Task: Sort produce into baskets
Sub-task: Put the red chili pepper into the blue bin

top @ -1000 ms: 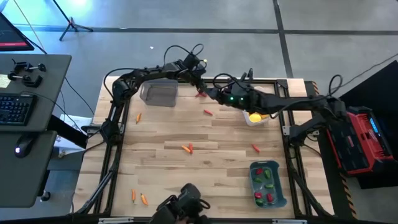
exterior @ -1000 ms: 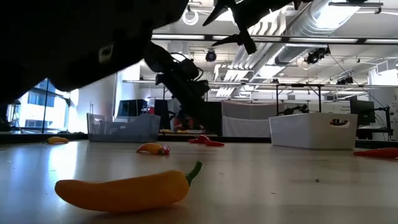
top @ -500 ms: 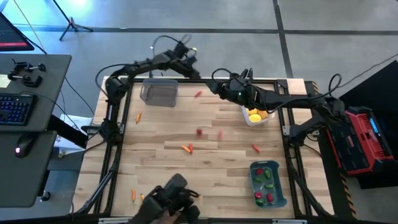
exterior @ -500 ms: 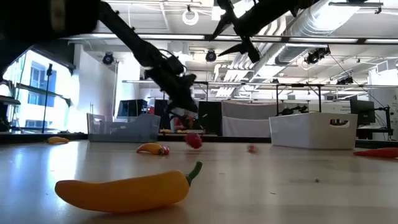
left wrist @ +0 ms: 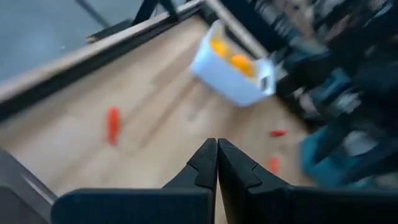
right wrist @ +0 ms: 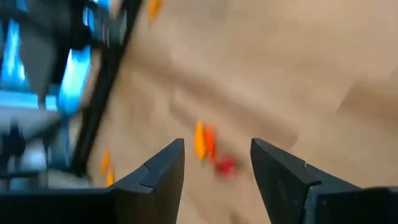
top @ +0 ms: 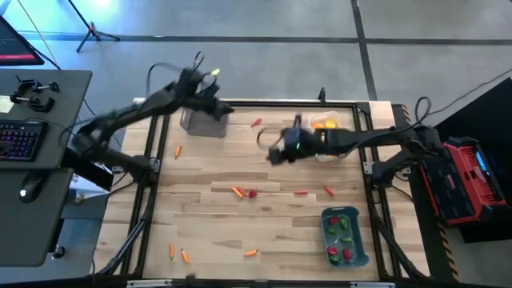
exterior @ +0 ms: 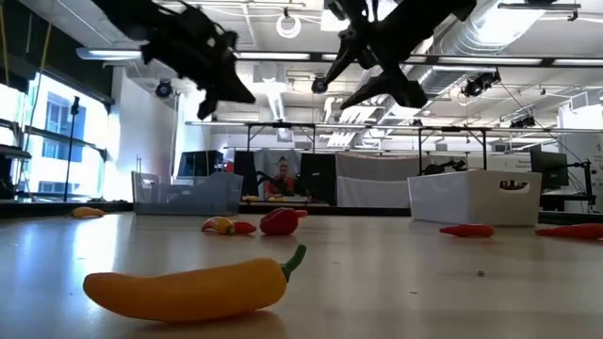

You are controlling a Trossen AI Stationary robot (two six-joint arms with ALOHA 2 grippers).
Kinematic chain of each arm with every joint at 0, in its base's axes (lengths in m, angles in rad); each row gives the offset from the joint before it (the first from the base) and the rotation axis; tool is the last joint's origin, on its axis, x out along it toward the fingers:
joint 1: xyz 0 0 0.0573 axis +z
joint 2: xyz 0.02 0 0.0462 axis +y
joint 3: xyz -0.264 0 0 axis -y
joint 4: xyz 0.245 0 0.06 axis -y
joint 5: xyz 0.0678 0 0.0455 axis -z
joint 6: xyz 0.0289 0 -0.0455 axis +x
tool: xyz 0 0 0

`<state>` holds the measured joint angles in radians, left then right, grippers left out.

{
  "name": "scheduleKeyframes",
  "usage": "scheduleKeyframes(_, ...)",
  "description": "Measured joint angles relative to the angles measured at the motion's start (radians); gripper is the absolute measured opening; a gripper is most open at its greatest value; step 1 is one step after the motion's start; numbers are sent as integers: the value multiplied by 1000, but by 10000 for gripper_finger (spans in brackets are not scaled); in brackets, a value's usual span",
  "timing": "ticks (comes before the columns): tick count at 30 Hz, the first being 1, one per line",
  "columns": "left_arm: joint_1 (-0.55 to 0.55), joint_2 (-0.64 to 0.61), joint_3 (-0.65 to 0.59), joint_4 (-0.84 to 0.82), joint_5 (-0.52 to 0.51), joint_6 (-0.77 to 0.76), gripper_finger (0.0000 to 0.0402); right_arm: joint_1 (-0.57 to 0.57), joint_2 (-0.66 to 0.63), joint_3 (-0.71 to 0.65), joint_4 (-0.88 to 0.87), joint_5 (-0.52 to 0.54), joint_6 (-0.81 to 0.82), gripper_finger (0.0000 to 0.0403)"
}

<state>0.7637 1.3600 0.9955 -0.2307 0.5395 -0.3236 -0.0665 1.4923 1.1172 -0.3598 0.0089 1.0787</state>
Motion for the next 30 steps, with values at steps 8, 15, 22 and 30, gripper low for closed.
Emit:
scheduleKeyframes(8,-342,-488,-249,110,-359,-350,0,165,229,1,243,-180,-71,174)
scheduleKeyframes(15,-576,-635,-248,128,-559,-430,0,168,408,200,90,-156,-549,174)
scheduleKeyframes(22,-650,-644,-249,130,-581,-422,0,200,524,345,-119,-16,-1356,174)
scheduleKeyframes(30,-652,-640,-249,131,-582,-410,0,178,595,391,-141,-17,-1477,174)
